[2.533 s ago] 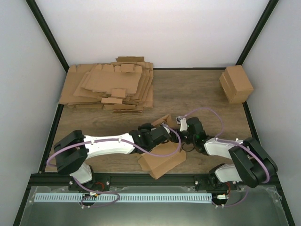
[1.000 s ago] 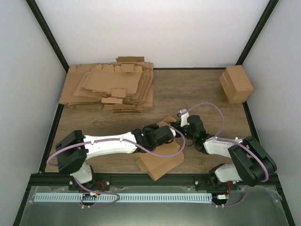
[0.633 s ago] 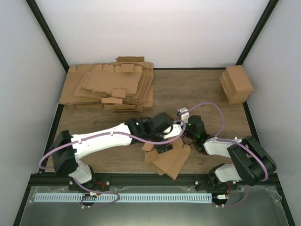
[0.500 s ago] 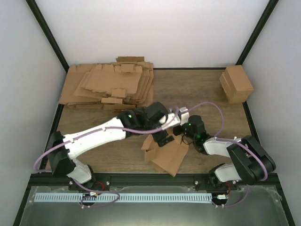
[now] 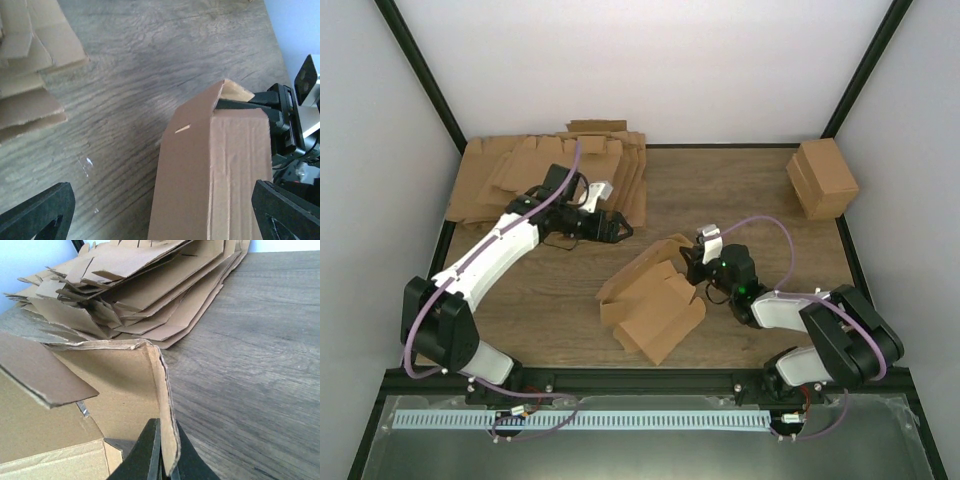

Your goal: Fold the paper box

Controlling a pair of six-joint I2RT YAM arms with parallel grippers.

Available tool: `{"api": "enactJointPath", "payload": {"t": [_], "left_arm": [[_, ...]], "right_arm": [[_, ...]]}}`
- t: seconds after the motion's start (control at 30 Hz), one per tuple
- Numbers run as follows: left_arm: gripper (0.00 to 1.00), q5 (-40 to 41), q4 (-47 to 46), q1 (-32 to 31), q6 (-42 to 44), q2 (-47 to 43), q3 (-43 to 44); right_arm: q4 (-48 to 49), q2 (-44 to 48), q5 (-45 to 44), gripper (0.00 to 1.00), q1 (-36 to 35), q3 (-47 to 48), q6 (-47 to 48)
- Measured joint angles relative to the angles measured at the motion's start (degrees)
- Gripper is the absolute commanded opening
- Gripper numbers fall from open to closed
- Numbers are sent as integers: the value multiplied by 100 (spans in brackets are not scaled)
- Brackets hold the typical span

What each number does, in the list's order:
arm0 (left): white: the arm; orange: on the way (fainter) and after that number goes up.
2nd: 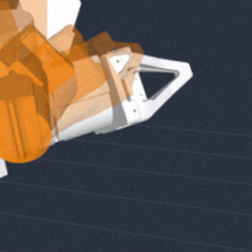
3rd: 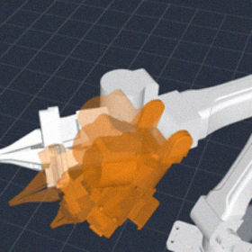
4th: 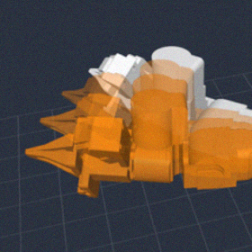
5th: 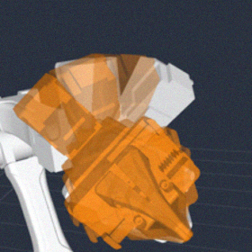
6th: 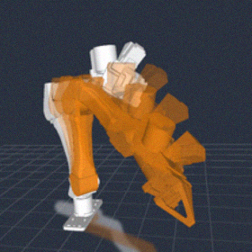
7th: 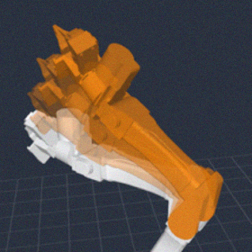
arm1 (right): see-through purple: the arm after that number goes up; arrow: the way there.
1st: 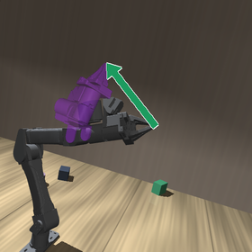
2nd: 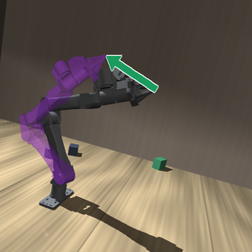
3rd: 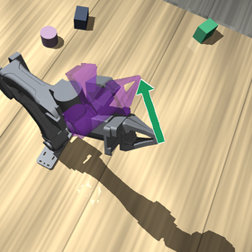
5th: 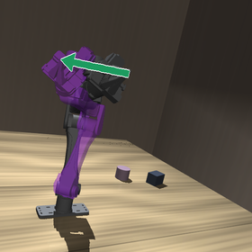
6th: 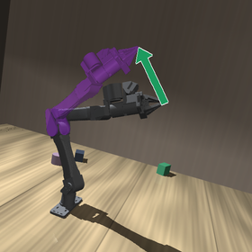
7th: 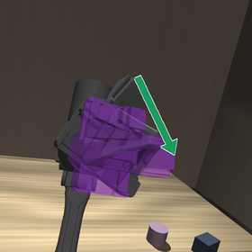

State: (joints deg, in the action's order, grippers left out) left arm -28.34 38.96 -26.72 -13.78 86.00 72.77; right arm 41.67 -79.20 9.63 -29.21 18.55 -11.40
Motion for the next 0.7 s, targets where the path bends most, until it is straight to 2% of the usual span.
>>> {"api": "enactJointPath", "payload": {"t": [0.1, 0.27, 0.47, 0.7], "left_arm": [[89, -426, -98, 260, -44, 0, -260], [71, -1102, -417, 348, -42, 7, -752], [64, -1919, -706, 295, 24, 188, -1292], [66, -2181, -852, -42, 79, 485, -1364]], "right_arm": [[79, -9, -48, 1, -15, 0, 4], [122, -107, -81, 1, -22, 0, 2], [114, -208, -140, 1, -24, 2, -4], [94, -289, -232, 1, -31, 4, -22]]}}
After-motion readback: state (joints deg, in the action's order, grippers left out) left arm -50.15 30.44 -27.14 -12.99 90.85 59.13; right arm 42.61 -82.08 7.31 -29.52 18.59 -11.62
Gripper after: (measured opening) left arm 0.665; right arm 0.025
